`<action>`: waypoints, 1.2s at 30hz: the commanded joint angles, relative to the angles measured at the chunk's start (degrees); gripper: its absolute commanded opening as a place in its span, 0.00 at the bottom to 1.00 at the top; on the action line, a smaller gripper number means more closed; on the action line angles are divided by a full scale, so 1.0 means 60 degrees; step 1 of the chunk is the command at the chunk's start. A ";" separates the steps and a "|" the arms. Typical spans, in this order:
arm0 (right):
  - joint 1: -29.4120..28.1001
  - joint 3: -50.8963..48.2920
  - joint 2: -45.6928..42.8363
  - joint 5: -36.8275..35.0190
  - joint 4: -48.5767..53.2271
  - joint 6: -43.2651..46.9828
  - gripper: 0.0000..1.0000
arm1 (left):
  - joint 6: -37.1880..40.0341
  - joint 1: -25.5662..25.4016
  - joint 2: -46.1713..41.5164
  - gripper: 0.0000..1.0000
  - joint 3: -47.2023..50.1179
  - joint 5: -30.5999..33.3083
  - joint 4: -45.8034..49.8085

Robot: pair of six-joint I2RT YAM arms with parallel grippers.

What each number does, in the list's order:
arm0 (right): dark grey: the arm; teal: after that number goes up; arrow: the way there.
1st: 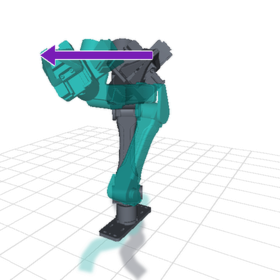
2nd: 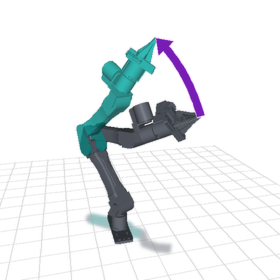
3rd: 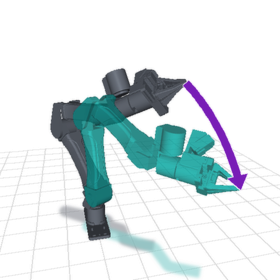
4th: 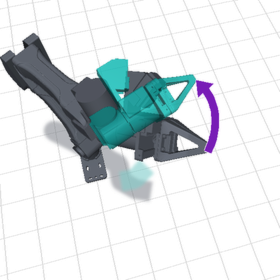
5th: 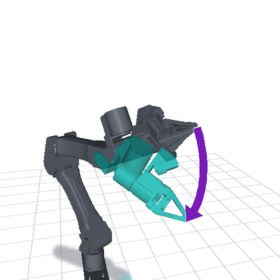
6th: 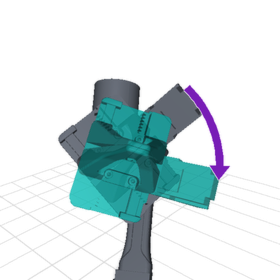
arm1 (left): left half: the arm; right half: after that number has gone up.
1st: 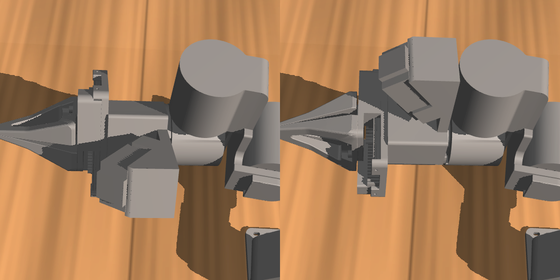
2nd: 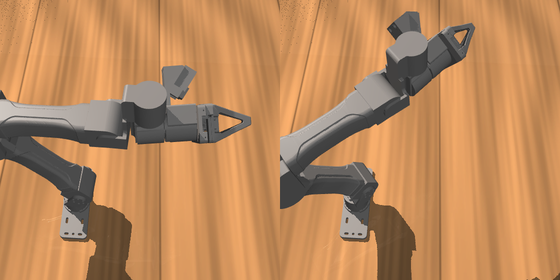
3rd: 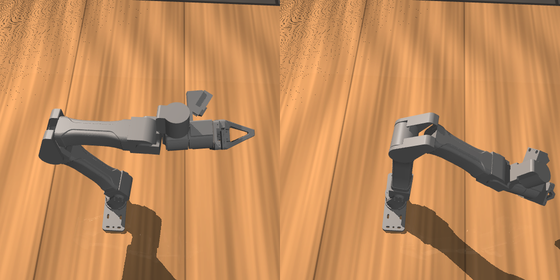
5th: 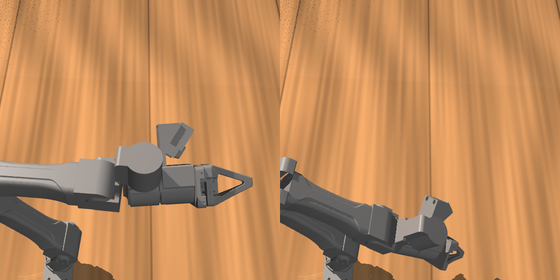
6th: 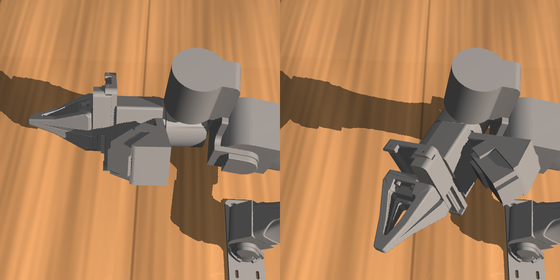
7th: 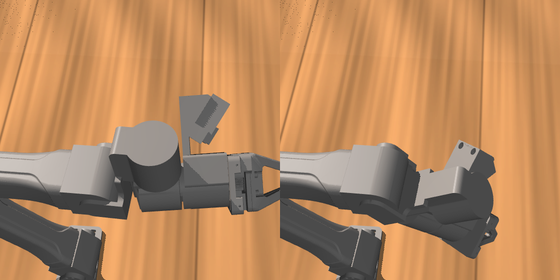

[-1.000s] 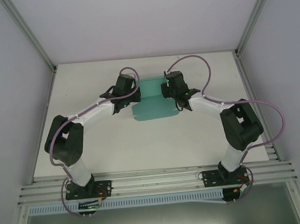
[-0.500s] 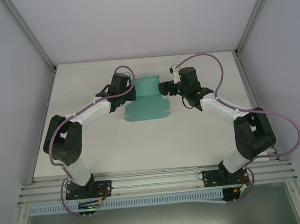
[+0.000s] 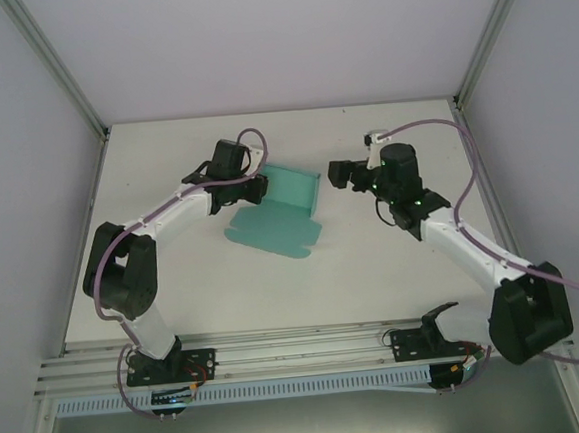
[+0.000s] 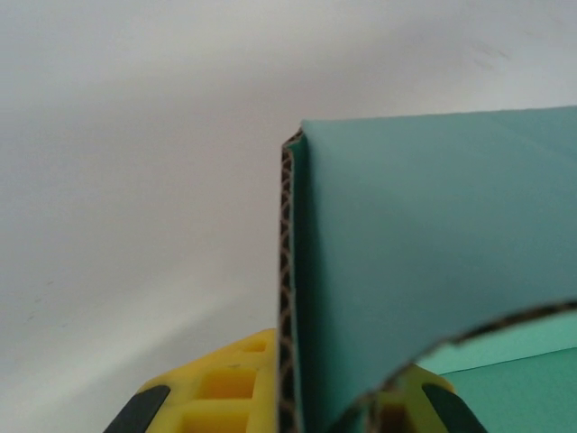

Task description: Assemble paper box

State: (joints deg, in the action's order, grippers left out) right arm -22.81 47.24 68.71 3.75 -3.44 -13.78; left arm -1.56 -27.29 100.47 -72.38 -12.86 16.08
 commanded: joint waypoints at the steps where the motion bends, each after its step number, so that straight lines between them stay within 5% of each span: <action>1: 0.0117 -0.0367 -0.0711 -0.0409 0.1026 -0.0046 0.99 | 0.2442 0.0025 0.0285 0.00 -0.0695 -0.2443 0.2116; 9: 0.0556 -0.0743 -0.1426 -0.0729 0.2617 0.0240 0.99 | 0.4054 -0.0381 0.1611 0.00 -0.2159 -0.0931 0.5111; 17: 0.0808 -0.0755 -0.1367 -0.0758 0.3310 0.0433 0.99 | 0.4778 -0.1162 0.3705 0.00 -0.3842 0.2504 0.6543; 19: 0.0853 -0.0722 -0.1277 -0.0831 0.3421 0.0397 0.99 | 0.4737 -0.1219 0.4056 0.00 -0.4098 0.2704 0.6720; 22: 0.0905 -0.0710 -0.1196 -0.0867 0.3521 0.0382 0.99 | 0.4715 -0.1254 0.4196 0.26 -0.4295 0.2789 0.6711; 27: 0.0948 -0.0740 -0.1102 -0.0796 0.3429 0.0382 0.99 | 0.4783 -0.1308 0.3923 0.50 -0.4489 0.2295 0.6702; 36: 0.1002 -0.0799 -0.0901 -0.0625 0.3319 0.0462 0.99 | 0.5053 -0.1311 0.3128 0.56 -0.4157 0.1085 0.6298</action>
State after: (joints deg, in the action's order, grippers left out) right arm -17.32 43.27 63.13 -0.34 16.58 -12.32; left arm 27.00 -34.89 122.87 -97.82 -3.88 53.19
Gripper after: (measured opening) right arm 0.989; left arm 0.555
